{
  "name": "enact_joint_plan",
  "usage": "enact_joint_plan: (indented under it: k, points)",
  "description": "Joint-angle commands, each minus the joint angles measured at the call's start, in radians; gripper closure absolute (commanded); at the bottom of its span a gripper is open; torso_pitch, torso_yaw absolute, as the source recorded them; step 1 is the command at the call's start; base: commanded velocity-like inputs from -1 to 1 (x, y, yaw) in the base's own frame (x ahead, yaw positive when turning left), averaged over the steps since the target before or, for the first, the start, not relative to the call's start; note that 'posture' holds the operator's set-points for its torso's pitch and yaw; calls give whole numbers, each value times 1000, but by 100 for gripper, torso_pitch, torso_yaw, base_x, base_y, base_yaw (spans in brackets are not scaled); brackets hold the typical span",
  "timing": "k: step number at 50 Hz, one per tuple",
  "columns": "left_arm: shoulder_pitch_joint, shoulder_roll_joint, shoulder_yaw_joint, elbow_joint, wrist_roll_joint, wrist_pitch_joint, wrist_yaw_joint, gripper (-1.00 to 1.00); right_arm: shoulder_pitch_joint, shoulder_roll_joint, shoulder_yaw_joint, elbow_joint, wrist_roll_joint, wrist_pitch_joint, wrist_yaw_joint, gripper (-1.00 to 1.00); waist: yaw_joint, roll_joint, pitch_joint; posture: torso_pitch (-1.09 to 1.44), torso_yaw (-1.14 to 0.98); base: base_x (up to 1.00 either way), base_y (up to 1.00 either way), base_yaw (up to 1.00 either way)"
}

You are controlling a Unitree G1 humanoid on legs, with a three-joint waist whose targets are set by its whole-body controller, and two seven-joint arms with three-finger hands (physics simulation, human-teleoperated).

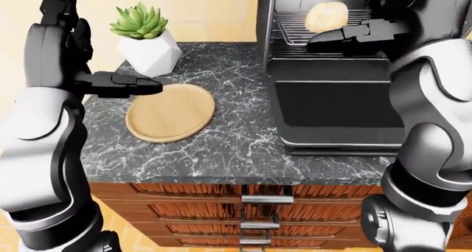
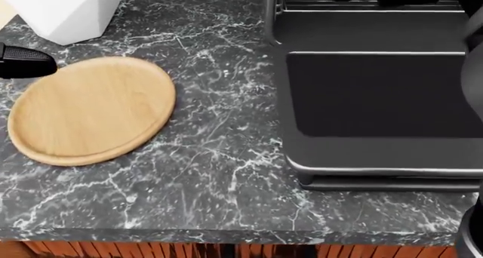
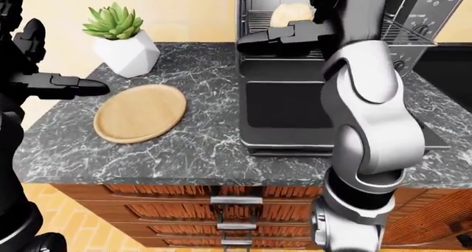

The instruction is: Pick the bread from the top rack and place it on the plate on the counter.

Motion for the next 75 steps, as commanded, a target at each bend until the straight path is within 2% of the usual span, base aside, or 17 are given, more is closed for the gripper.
enact_joint_plan:
  k: [1, 6, 7, 15, 16, 18, 21, 28, 30, 32, 33, 35, 51, 54, 56, 57, 75]
  points:
    - [-17, 8, 10, -21, 3, -21, 2, -100, -20, -11, -7, -10, 3, -26, -14, -100, 1, 4, -12, 0, 0, 0, 0, 0]
    - [-13, 10, 14, -31, 1, -14, 0, -100, -21, -11, -1, -12, 9, -31, -16, -100, 27, -68, -13, 0, 0, 0, 0, 0]
    - [-8, 10, 16, -35, 1, -14, 0, -100, -19, -13, -1, -14, 9, -30, -15, -100, 27, -39, -4, 0, 0, 0, 0, 0]
    - [-10, 12, 14, -30, 1, -17, 1, -100, -14, -23, -6, -25, 12, -20, -11, -100, 24, -29, -20, 0, 0, 0, 0, 0]
    - [-11, 13, 15, -30, 2, -16, 1, -100, -13, -24, -5, -25, 10, -21, -11, -100, 19, -21, -42, 0, 0, 0, 27, 0]
    - [-11, 14, 15, -31, 1, -14, 0, -100, -17, -25, -5, -26, 10, -17, -11, -100, 15, -61, -33, 0, 0, 0, 36, 0]
    - [-10, 15, 19, -33, 1, -13, 1, -100, -18, -26, -2, -23, 5, -19, -8, -100, 8, -76, -48, 0, 0, 0, 37, 0]
    - [-6, 16, 15, -31, 3, -18, -1, -100, -19, -27, -9, -29, 8, -13, -5, -100, 1, -17, -23, 0, 0, 0, 38, 0]
    - [-10, 16, 15, -31, 3, -17, -1, -100, -17, -26, -11, -31, 11, -13, -7, -100, -5, 22, -27, 0, 0, 0, 38, 0]
    - [-10, 16, 14, -31, 5, -17, -2, -100, -17, -26, -9, -30, 8, -18, -9, -100, -6, 103, -51, 0, 0, 0, 38, 0]
    - [-10, 15, 14, -32, 6, -16, -2, -100, -16, -30, -6, -30, 5, -16, -8, -100, -5, 41, -35, 0, 0, 0, 21, 0]
    - [-13, 17, 14, -30, 7, -15, -3, -100, -19, -22, -16, -28, 17, -18, -17, -100, 3, 56, -21, 0, 0, 0, 0, 0]
    - [-28, 19, 11, -21, 11, -15, -7, -100, -28, -28, -3, -18, 17, -17, -17, -100, 12, -16, 4, 0, 0, 0, 0, 0]
    - [-22, 20, 12, -24, 13, -17, -9, -100, -31, -37, -10, -16, 16, -9, -12, -100, 23, -42, 2, 0, 0, 0, 0, 0]
    - [-20, 20, 13, -28, 12, -14, -10, -100, -37, -44, -18, -19, 20, 1, -12, -100, 34, -82, -8, 0, 0, 0, 0, 0]
    - [-20, 20, 15, -30, 12, -13, -10, -100, -42, -47, -23, -16, 23, 9, -18, -100, 32, -47, 1, 0, 0, 0, 0, 0]
    - [-23, 25, 15, -29, 11, -13, -10, -100, -239, -111, 19, 157, -80, 131, 3, -100, 10, -22, -19, 0, 0, 0, 0, 0]
